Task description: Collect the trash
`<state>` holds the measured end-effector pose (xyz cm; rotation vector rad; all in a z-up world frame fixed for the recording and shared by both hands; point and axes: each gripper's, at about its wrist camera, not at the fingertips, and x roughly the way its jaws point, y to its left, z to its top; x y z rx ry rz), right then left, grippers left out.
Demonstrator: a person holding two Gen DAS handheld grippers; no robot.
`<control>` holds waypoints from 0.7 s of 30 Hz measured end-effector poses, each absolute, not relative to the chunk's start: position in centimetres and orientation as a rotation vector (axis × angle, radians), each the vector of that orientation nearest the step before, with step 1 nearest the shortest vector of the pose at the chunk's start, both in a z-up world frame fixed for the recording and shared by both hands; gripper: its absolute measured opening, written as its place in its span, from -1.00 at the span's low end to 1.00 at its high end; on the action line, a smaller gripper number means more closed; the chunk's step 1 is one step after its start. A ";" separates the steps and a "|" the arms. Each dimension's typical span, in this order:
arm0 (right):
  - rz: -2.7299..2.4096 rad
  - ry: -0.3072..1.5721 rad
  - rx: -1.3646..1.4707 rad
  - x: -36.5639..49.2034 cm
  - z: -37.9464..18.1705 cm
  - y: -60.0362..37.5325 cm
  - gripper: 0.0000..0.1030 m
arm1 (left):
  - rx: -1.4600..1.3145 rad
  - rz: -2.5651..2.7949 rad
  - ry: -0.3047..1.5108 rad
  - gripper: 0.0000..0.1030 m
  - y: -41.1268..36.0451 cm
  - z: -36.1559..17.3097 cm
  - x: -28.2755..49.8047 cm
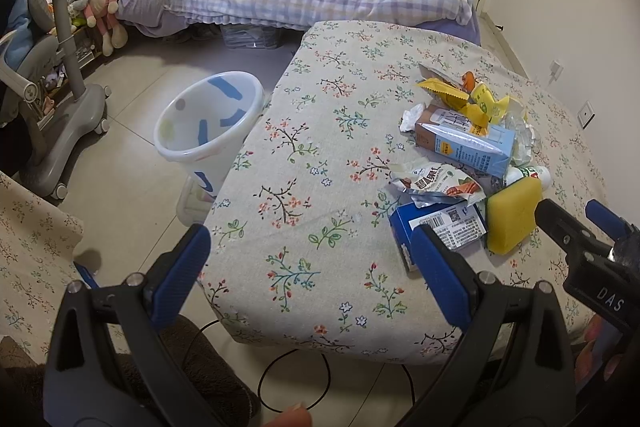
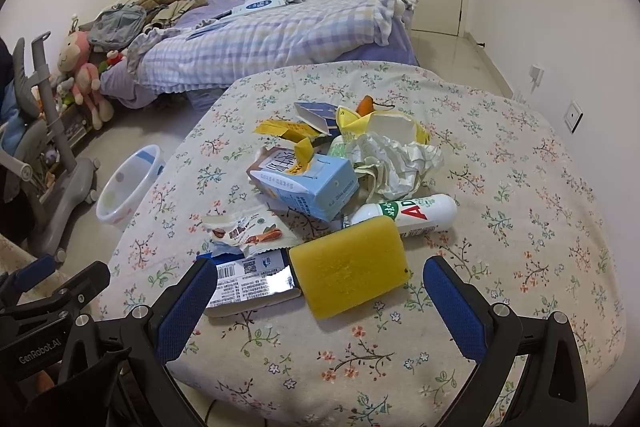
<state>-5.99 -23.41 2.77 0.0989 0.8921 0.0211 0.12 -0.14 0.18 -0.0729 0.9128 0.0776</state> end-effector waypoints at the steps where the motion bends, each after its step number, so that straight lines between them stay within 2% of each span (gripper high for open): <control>1: 0.022 0.893 0.099 -6.0 2.8 -23.4 1.00 | -0.073 0.078 0.913 0.94 -0.1 0.2 0.1; 21: 0.022 0.898 0.105 -6.0 2.7 -23.5 1.00 | -0.074 0.077 0.912 0.94 -0.1 0.3 0.1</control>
